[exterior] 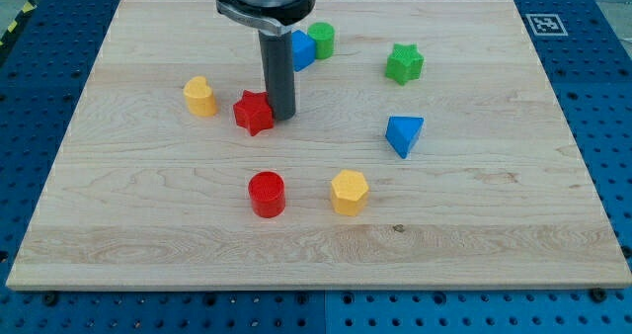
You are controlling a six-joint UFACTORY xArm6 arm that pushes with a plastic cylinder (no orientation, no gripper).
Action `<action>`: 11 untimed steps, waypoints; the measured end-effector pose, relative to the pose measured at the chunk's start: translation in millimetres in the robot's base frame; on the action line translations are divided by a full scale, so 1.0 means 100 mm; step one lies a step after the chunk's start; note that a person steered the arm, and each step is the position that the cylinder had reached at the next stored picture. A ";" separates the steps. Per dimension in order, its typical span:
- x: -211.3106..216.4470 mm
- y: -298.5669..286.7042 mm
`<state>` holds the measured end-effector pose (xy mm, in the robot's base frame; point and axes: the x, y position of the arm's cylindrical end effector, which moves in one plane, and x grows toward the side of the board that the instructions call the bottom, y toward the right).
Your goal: Push the red star slightly to the upside
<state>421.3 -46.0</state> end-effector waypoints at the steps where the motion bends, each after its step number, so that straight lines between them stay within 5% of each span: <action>1: 0.27 0.21; 2: 0.38 0.01; 5: -0.15 -0.49; 8: -1.38 -0.75; 11: -1.46 -0.03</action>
